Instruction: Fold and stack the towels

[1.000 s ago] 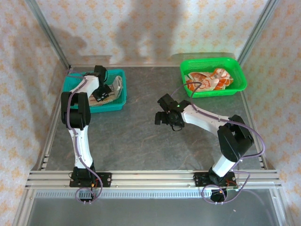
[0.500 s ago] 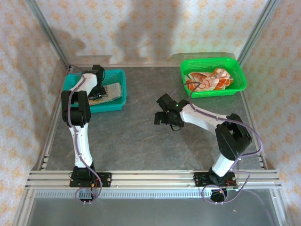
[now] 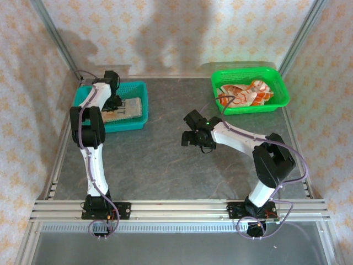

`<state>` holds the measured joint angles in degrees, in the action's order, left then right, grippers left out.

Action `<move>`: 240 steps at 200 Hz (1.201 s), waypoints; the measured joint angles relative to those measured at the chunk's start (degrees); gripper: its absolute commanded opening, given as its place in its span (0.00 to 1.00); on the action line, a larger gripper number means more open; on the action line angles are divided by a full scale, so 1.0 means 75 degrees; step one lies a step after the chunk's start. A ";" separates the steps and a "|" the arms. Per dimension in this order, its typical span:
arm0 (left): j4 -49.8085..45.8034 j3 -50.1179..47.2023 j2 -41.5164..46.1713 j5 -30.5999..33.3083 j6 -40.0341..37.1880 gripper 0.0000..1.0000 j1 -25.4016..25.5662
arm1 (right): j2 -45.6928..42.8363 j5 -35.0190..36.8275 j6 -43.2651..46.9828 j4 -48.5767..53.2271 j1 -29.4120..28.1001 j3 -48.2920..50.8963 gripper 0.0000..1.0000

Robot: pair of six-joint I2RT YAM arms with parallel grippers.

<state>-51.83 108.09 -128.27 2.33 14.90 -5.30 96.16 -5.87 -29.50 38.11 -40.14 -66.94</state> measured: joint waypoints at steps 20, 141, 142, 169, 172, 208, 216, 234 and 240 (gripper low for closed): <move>0.0146 -0.0848 0.0810 -0.0414 0.0175 0.56 0.0009 | 0.0000 0.0137 0.0087 0.0076 0.0000 -0.0204 0.99; 0.1134 -0.5683 0.5951 -0.1510 0.1399 1.00 0.1218 | 0.0003 0.1495 0.0629 0.0119 0.0982 -0.1539 0.99; 0.1154 -0.5729 0.5989 -0.1507 0.1416 1.00 0.1250 | 0.0003 0.1510 0.0632 0.0119 0.0994 -0.1545 0.99; 0.1580 -0.6315 0.6621 -0.1600 0.1641 1.00 0.1859 | 0.0055 0.2014 0.0691 0.0119 0.1591 -0.1888 0.99; 0.1638 -0.6347 0.6671 -0.1606 0.1649 1.00 0.1915 | 0.0070 0.2066 0.0691 0.0119 0.1652 -0.1938 0.98; 0.2133 -0.6373 0.6837 -0.1716 0.1821 1.00 0.2261 | 0.0597 0.2798 0.0804 0.0073 0.2600 -0.2774 0.85; 0.2165 -0.6368 0.6822 -0.1743 0.1839 1.00 0.2261 | 0.0833 0.2946 0.0793 0.0085 0.2838 -0.3060 0.80; 0.2157 -0.6234 0.6758 -0.1874 0.1877 1.00 0.2259 | 0.1425 0.3235 0.0726 0.0172 0.3337 -0.3783 0.71; 0.2154 -0.6152 0.6720 -0.1941 0.1891 1.00 0.2261 | 0.1649 0.3314 0.0667 0.0221 0.3515 -0.4054 0.69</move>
<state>-35.68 61.95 -77.87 -12.23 29.08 11.66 108.53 18.98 -24.49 39.77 -13.78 -97.34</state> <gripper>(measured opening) 0.997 0.724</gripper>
